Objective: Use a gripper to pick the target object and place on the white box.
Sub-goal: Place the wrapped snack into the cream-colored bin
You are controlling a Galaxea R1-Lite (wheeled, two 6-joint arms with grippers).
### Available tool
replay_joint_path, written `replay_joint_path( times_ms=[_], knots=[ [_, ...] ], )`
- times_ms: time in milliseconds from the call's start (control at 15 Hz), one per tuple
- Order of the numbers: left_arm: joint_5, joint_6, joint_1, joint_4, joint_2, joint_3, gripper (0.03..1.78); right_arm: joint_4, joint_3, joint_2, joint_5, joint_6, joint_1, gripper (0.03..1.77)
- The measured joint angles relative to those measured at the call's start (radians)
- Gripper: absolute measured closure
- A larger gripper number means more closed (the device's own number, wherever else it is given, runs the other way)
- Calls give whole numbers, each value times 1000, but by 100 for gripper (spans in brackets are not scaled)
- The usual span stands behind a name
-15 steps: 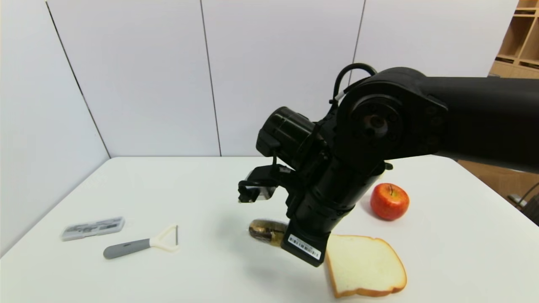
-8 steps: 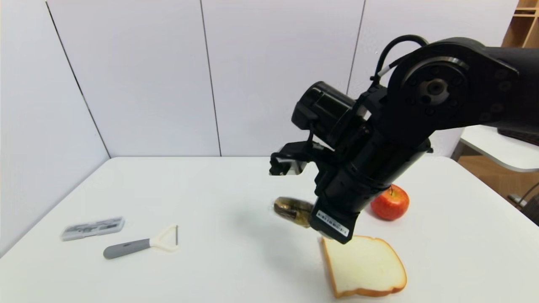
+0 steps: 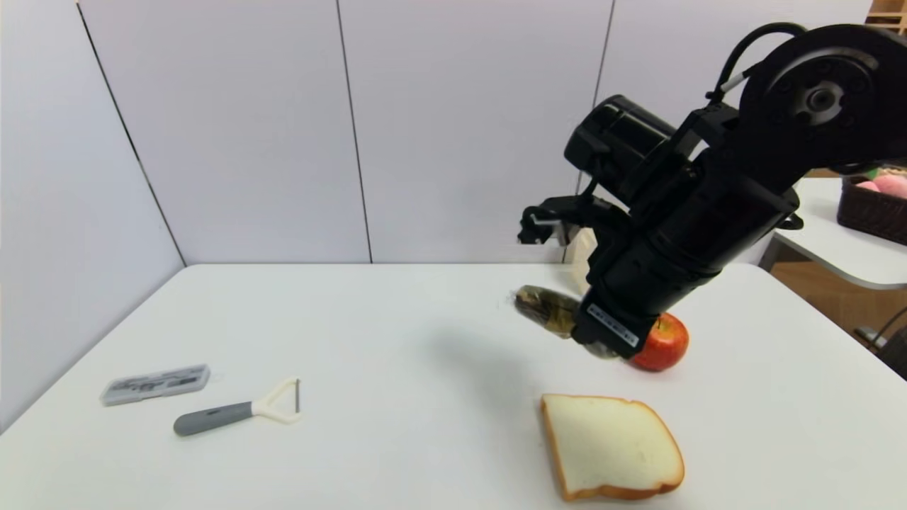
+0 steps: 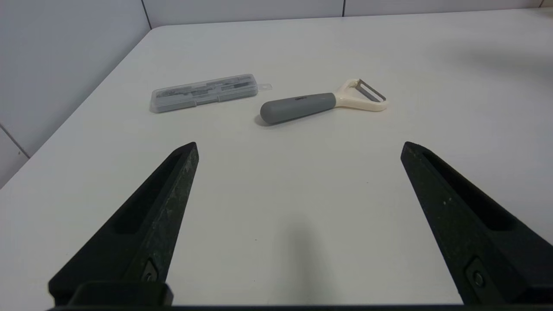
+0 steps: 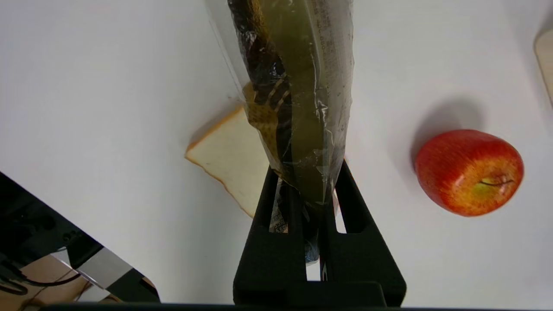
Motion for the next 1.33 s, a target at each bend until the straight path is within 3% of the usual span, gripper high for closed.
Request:
replay_joint_path(
  times_ms=[733,1333],
  knots=[
    [0,0,0,0,0,0,12,-61,-35,-5,0,-6,-309,164],
    [0,0,0,0,0,0,12,-136,-51,-13,-35,47,-369,164]
  ],
)
